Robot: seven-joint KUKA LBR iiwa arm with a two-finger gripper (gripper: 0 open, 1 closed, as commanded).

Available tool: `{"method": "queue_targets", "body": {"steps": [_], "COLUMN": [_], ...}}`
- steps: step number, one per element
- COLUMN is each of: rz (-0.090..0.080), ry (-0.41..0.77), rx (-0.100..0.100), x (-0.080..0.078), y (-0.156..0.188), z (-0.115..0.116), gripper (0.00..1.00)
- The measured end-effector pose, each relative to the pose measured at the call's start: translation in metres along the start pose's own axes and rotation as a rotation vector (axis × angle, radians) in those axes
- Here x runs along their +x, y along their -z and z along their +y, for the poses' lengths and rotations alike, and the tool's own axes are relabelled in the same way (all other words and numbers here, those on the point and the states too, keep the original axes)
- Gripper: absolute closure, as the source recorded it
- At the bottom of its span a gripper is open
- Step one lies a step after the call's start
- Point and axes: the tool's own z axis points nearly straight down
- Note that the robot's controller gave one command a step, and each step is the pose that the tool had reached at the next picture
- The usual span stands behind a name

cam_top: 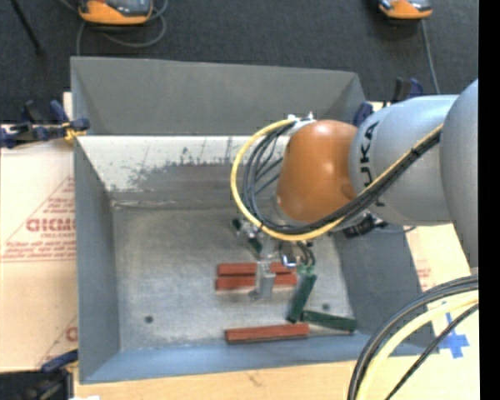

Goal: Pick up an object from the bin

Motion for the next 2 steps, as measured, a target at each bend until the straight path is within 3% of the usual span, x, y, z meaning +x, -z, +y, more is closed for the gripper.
{"method": "queue_targets", "body": {"steps": [1,2], "rz": [0.000,-0.003], "ry": [-0.081,-0.082], "rx": [-0.001,-0.001], "x": [0.0013,0.0003], "y": [-0.0437,-0.0429], "z": [0.0034,0.0030], "gripper": [0.00,0.00]}}
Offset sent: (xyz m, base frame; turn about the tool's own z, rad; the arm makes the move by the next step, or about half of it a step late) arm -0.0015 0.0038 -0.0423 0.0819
